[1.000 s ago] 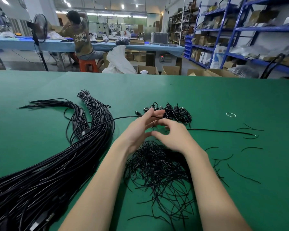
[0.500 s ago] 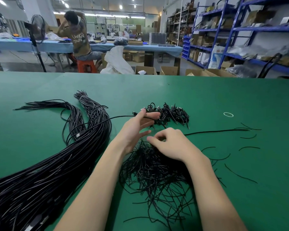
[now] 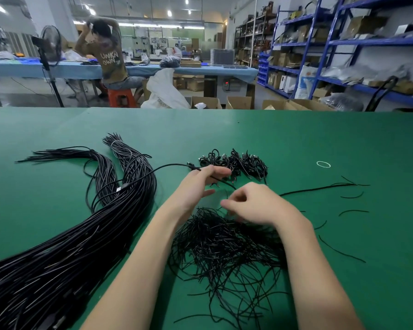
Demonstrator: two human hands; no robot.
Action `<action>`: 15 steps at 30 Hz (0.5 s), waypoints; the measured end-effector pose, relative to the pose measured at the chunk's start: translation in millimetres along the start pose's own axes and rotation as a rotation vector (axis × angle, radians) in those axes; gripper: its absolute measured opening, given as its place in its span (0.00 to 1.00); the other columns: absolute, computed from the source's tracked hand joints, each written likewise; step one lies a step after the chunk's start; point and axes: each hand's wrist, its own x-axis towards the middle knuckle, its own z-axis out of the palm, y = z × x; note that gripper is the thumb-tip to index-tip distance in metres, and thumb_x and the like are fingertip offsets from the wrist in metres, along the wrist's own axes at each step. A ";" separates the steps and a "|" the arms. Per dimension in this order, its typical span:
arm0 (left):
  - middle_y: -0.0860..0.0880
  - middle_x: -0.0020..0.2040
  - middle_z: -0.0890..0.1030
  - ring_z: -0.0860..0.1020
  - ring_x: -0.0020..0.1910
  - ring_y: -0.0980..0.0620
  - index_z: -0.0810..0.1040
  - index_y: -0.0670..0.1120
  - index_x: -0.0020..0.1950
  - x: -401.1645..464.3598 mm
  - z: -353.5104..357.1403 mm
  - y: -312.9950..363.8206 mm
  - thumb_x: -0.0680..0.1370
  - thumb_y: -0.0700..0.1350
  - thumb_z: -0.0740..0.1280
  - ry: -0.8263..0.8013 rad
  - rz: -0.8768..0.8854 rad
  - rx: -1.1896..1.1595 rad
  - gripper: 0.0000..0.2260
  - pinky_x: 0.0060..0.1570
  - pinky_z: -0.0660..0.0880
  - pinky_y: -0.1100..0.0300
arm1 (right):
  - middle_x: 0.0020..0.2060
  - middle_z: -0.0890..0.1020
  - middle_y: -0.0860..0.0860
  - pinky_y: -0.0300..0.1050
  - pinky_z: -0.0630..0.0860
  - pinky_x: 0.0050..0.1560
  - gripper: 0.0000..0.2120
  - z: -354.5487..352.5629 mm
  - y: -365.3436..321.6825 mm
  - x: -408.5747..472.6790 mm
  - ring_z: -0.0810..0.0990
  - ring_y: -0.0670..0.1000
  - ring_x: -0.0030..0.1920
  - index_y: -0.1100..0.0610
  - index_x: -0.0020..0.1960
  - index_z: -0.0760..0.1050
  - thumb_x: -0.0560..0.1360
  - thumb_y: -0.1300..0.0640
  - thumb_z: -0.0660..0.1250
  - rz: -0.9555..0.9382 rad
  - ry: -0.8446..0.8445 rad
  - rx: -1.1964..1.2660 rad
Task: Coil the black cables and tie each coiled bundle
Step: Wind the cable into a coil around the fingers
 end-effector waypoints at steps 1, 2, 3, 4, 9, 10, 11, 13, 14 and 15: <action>0.53 0.59 0.84 0.77 0.64 0.53 0.85 0.49 0.55 0.5 2.4 -0.6 0.83 0.45 0.56 0.006 -0.007 0.009 0.16 0.66 0.73 0.49 | 0.38 0.87 0.46 0.42 0.80 0.43 0.14 -5.2 -2.6 -2.4 0.86 0.47 0.39 0.50 0.42 0.83 0.78 0.41 0.68 -0.029 0.013 0.072; 0.51 0.59 0.83 0.77 0.64 0.52 0.84 0.47 0.57 0.9 4.7 -0.8 0.83 0.45 0.57 0.004 -0.016 0.013 0.15 0.66 0.74 0.49 | 0.36 0.86 0.44 0.39 0.78 0.39 0.12 -8.9 -6.2 -4.6 0.85 0.44 0.37 0.49 0.41 0.83 0.77 0.42 0.69 -0.063 0.104 0.110; 0.50 0.59 0.83 0.77 0.64 0.51 0.83 0.47 0.58 0.9 6.8 -0.6 0.83 0.45 0.58 -0.008 -0.025 0.011 0.15 0.67 0.73 0.48 | 0.37 0.85 0.42 0.38 0.76 0.39 0.09 -11.2 -8.5 -5.0 0.83 0.42 0.37 0.47 0.43 0.81 0.76 0.43 0.71 -0.098 0.259 0.098; 0.50 0.60 0.83 0.77 0.64 0.52 0.83 0.48 0.60 0.7 9.3 -0.4 0.83 0.46 0.57 -0.025 -0.034 -0.002 0.15 0.67 0.73 0.47 | 0.40 0.84 0.40 0.39 0.76 0.41 0.07 -11.3 -10.3 -4.9 0.81 0.41 0.40 0.45 0.46 0.80 0.75 0.43 0.72 -0.129 0.403 0.081; 0.56 0.64 0.80 0.75 0.65 0.58 0.78 0.57 0.62 -0.8 13.2 -3.0 0.86 0.54 0.52 -0.110 -0.076 -0.046 0.15 0.68 0.71 0.50 | 0.38 0.84 0.41 0.46 0.78 0.49 0.09 7.9 -6.7 -0.1 0.82 0.43 0.43 0.43 0.55 0.77 0.76 0.45 0.72 -0.155 0.313 0.200; 0.54 0.64 0.79 0.76 0.65 0.56 0.76 0.55 0.63 0.2 11.6 -3.3 0.86 0.55 0.52 -0.070 -0.086 -0.058 0.15 0.68 0.71 0.50 | 0.33 0.84 0.41 0.46 0.79 0.45 0.04 9.3 -4.1 0.3 0.81 0.43 0.37 0.45 0.50 0.79 0.77 0.46 0.71 -0.172 0.318 0.224; 0.51 0.64 0.79 0.76 0.64 0.53 0.76 0.52 0.63 1.6 8.1 -3.0 0.86 0.55 0.53 -0.003 -0.098 -0.103 0.16 0.67 0.72 0.49 | 0.30 0.82 0.42 0.44 0.78 0.41 0.05 8.2 -1.0 0.2 0.78 0.43 0.32 0.45 0.45 0.81 0.77 0.46 0.71 -0.205 0.343 0.233; 0.46 0.62 0.81 0.79 0.60 0.49 0.78 0.46 0.61 4.2 -5.4 -1.4 0.86 0.53 0.53 0.149 -0.109 -0.319 0.18 0.63 0.75 0.51 | 0.27 0.79 0.42 0.37 0.72 0.36 0.07 -0.4 5.5 -3.4 0.73 0.43 0.29 0.44 0.40 0.84 0.77 0.47 0.72 -0.263 0.367 0.267; 0.44 0.61 0.82 0.81 0.58 0.48 0.78 0.44 0.60 5.1 -14.2 0.0 0.86 0.52 0.52 0.213 -0.099 -0.458 0.19 0.61 0.76 0.52 | 0.26 0.78 0.42 0.34 0.70 0.35 0.06 -7.6 9.1 -7.2 0.72 0.42 0.29 0.42 0.41 0.84 0.76 0.47 0.73 -0.272 0.335 0.291; 0.42 0.60 0.83 0.82 0.57 0.48 0.78 0.41 0.60 5.3 -23.6 1.0 0.86 0.51 0.52 0.265 -0.082 -0.589 0.19 0.59 0.77 0.54 | 0.27 0.79 0.42 0.34 0.70 0.36 0.05 -15.0 13.4 -11.0 0.73 0.41 0.29 0.40 0.41 0.84 0.76 0.45 0.73 -0.268 0.267 0.295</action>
